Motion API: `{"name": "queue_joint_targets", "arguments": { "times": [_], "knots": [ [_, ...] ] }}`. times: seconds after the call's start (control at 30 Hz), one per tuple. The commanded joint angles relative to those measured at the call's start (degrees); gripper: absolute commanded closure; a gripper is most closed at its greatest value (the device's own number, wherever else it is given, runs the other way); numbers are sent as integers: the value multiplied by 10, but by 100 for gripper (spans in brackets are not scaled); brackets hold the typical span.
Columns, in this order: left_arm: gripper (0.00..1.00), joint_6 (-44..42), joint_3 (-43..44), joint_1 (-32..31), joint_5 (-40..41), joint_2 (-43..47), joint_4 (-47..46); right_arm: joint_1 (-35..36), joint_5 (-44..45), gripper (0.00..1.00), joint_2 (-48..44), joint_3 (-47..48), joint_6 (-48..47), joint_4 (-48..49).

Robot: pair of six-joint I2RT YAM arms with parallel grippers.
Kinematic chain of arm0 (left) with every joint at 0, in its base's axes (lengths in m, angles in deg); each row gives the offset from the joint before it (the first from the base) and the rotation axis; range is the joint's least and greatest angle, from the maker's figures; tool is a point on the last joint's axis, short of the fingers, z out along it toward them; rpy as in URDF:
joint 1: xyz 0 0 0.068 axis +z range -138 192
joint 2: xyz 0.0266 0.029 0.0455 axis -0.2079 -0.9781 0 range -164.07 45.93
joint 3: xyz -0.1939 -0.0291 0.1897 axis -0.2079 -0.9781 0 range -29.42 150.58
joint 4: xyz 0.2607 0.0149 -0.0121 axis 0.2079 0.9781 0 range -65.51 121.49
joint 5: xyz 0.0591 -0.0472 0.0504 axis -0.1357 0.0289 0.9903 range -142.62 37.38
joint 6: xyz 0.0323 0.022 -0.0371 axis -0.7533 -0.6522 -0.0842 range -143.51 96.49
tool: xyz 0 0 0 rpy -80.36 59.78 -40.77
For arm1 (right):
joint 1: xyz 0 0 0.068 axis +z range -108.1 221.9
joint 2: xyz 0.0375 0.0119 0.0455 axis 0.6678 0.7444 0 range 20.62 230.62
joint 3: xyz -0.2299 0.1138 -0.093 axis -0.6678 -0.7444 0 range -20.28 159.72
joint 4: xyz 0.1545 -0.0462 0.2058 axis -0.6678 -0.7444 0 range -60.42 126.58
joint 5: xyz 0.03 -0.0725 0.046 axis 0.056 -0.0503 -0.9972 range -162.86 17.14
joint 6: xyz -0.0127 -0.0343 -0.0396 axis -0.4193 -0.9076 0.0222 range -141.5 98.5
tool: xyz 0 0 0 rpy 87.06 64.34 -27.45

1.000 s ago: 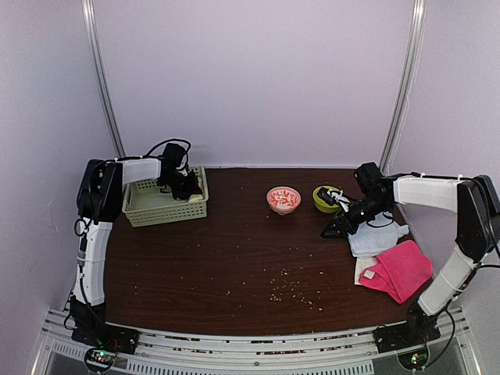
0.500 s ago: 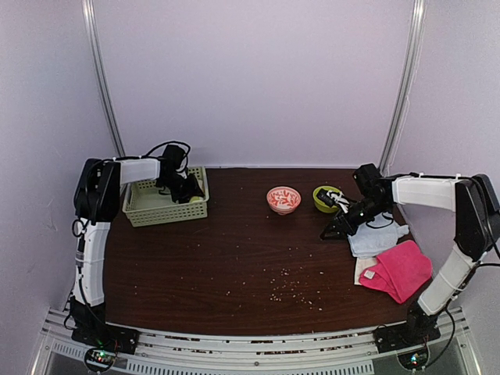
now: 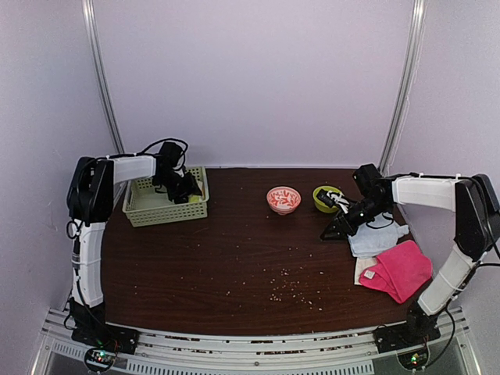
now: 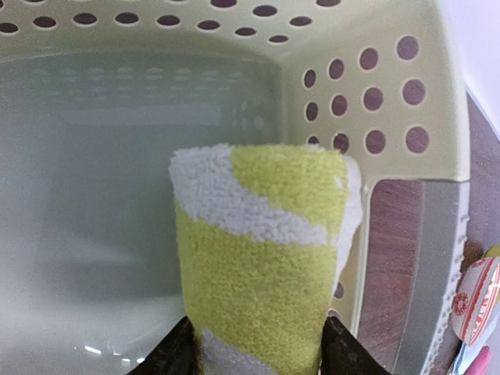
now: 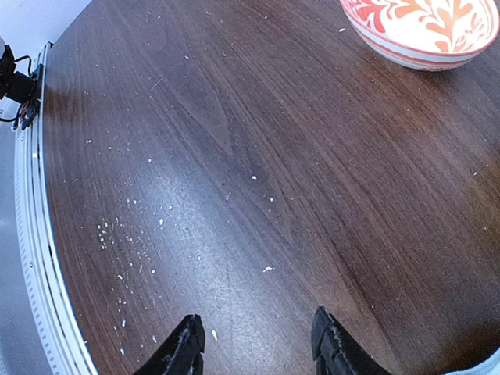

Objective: Roll the towels
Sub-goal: Place the towel in the bin.

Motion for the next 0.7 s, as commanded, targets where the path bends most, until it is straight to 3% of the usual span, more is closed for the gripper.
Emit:
{"name": "queue_joint_targets", "arguments": {
  "times": [0.0, 0.67],
  "knots": [
    [46, -14, -11, -3, -1, 32, -6, -1, -6, 52, 4, 15, -7, -7],
    [44, -44, -25, -3, 38, 59, 12, -1, -6, 52, 3, 16, -11, -11]
  ]
}}
